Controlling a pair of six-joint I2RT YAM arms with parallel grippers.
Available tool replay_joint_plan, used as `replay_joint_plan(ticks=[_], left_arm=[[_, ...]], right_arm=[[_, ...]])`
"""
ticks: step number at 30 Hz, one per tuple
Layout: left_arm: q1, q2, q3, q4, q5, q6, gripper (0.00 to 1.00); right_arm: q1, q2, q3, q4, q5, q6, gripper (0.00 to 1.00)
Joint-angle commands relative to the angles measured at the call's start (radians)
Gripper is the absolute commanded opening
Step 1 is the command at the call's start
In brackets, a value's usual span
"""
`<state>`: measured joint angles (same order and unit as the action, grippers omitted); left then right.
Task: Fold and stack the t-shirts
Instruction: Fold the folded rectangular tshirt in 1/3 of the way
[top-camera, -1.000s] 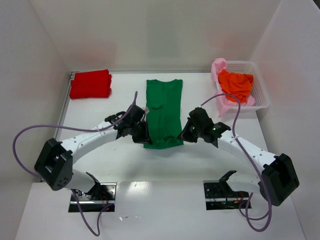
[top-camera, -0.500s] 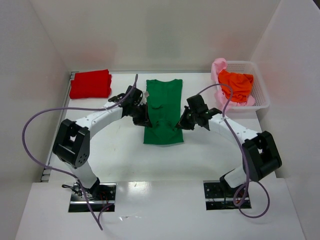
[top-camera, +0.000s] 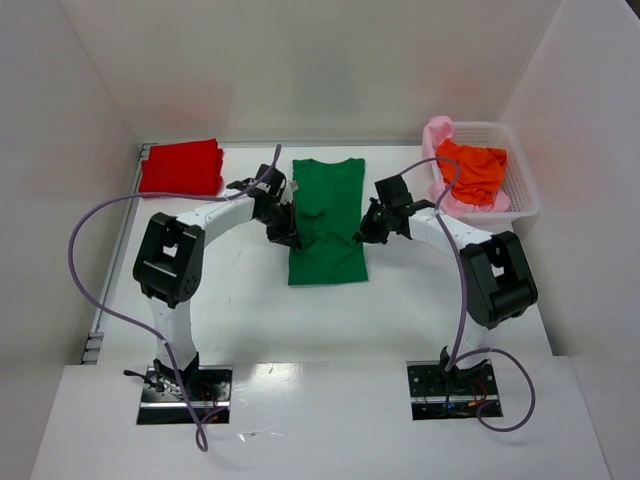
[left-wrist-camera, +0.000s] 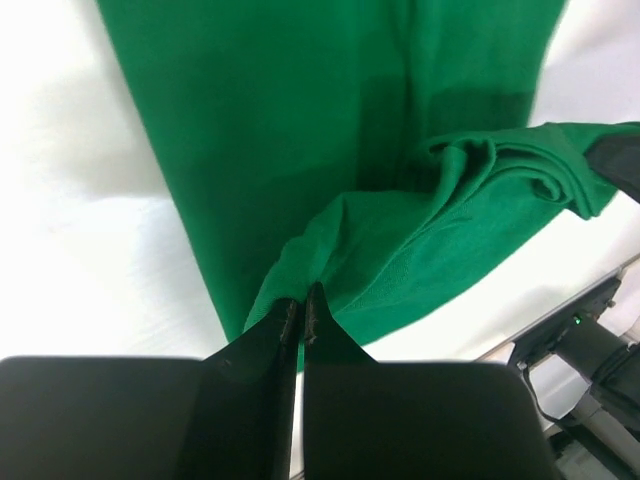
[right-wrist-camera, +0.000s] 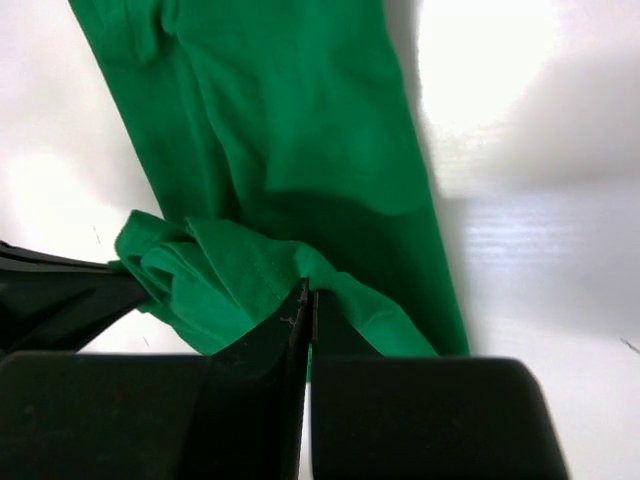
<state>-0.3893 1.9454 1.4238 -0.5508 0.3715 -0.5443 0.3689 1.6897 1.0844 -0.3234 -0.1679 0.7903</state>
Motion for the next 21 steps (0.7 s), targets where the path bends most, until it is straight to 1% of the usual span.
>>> replay_joint_plan(ticks=[1,5,10,15,21], left_arm=[[0.029,0.029,0.08,-0.008,0.026,0.037,0.0],[0.043,0.061,0.12,-0.017,0.03,0.056,0.0],[0.058,0.101,0.172,-0.017,0.044,0.067,0.03],[0.058,0.143,0.185,-0.017,0.046,0.076,0.03],[0.058,0.169,0.215,0.005,0.046,0.076,0.05]], right_arm=[[-0.01,0.047,0.101,0.053,-0.004,-0.032,0.0],[-0.019,0.08,0.144,0.053,-0.004,-0.045,0.0],[-0.028,0.108,0.173,0.053,-0.004,-0.045,0.0],[-0.038,0.139,0.175,0.053,-0.004,-0.054,0.01],[-0.047,0.179,0.215,0.052,0.005,-0.072,0.01]])
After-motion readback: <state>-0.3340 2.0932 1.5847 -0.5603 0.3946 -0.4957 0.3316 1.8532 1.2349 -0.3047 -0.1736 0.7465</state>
